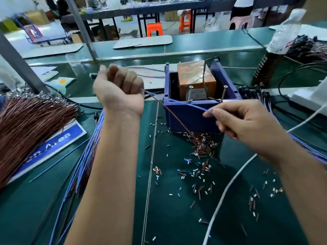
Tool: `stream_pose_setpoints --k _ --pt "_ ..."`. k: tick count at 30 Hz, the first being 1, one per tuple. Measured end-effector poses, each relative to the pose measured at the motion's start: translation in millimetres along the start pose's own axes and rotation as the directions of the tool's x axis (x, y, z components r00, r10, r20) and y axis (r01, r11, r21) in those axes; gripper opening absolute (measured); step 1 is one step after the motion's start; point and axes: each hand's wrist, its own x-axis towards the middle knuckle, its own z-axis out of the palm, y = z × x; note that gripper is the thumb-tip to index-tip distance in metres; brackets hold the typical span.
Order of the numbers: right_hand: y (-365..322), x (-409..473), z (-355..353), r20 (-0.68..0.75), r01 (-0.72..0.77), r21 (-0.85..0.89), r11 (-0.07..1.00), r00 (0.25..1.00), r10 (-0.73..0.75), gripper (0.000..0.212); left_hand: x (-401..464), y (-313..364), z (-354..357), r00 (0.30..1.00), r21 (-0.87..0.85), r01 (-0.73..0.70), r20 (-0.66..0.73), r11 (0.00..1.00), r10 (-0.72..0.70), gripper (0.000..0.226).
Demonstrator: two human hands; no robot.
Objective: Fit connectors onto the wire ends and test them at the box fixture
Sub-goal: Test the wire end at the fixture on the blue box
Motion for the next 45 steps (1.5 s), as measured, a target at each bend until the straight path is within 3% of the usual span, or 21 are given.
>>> stream_pose_setpoints --k 2,6,12,15,18,20,22,23,24,25,27,31,34,42,45 --pt "5.0 -5.0 2.6 0.066 -0.015 -0.033 0.999 0.998 0.017 0.018 -5.4 -5.7 -7.7 0.998 -0.102 0.059 0.007 0.993 -0.059 0.044" --pt "12.3 -9.3 10.2 0.299 -0.037 -0.064 0.997 0.953 0.054 0.037 -12.2 -22.8 -19.9 0.993 -0.189 0.114 0.048 0.975 -0.107 0.042" --pt "36.0 -10.1 17.4 0.392 -0.014 -0.264 0.964 0.912 0.121 0.012 -1.1 -18.4 -51.2 0.995 -0.290 0.102 0.028 0.951 -0.098 0.042" --pt "32.2 -11.6 16.8 0.334 0.032 -0.229 0.973 0.941 0.048 0.014 0.1 -13.5 -57.0 0.998 -0.152 0.058 -0.005 0.987 -0.060 0.042" --pt "28.4 -13.2 10.8 0.289 0.106 -0.181 0.978 0.956 -0.050 0.024 -4.5 -10.9 -53.1 0.998 0.246 -0.063 0.032 0.967 0.057 0.045" --pt "29.9 -13.4 11.6 0.291 0.091 -0.156 0.984 0.956 -0.043 0.032 -12.9 -19.7 -45.6 0.956 0.541 -0.294 0.177 0.788 0.236 0.045" --pt "34.0 -13.2 13.7 0.285 0.041 -0.125 0.991 0.959 -0.004 0.034 -30.5 -36.9 -37.5 0.789 0.719 -0.598 0.453 0.354 0.414 0.042" --pt "36.0 -13.5 13.6 0.277 0.031 -0.128 0.991 0.961 0.006 0.034 -42.4 -47.9 -34.8 0.685 0.702 -0.699 0.603 0.135 0.408 0.042" --pt "37.3 -13.2 13.7 0.266 0.035 -0.145 0.989 0.964 0.005 0.034 -55.1 -58.7 -33.5 0.596 0.638 -0.769 0.731 -0.025 0.333 0.041" --pt "37.3 -13.0 13.8 0.257 0.050 -0.167 0.985 0.966 -0.005 0.034 -66.9 -68.2 -33.3 0.533 0.562 -0.820 0.820 -0.113 0.208 0.038" --pt "36.5 -11.9 14.6 0.237 0.097 -0.197 0.976 0.970 -0.049 0.036 -81.7 -81.9 -31.2 0.468 0.458 -0.876 0.883 -0.148 -0.034 0.029" --pt "36.2 -12.2 8.8 0.206 0.084 -0.146 0.986 0.977 -0.052 0.030 -88.8 -93.7 -28.8 0.507 0.462 -0.862 0.804 -0.208 -0.312 0.026" --pt "37.3 -15.4 -1.9 0.222 0.044 -0.090 0.995 0.975 -0.023 0.033 -87.2 -92.4 -35.0 0.550 0.506 -0.833 0.717 -0.224 -0.428 0.028" --pt "47.9 -14.6 -15.3 0.005 0.008 0.118 0.993 1.000 -0.009 0.007 -70.5 -86.7 -47.6 0.642 0.623 -0.760 0.674 -0.186 -0.367 0.017" --pt "51.3 -14.5 -12.3 0.024 -0.005 0.148 0.989 1.000 0.002 0.009 -75.8 -92.3 -46.4 0.666 0.643 -0.741 0.668 -0.193 -0.331 0.017"
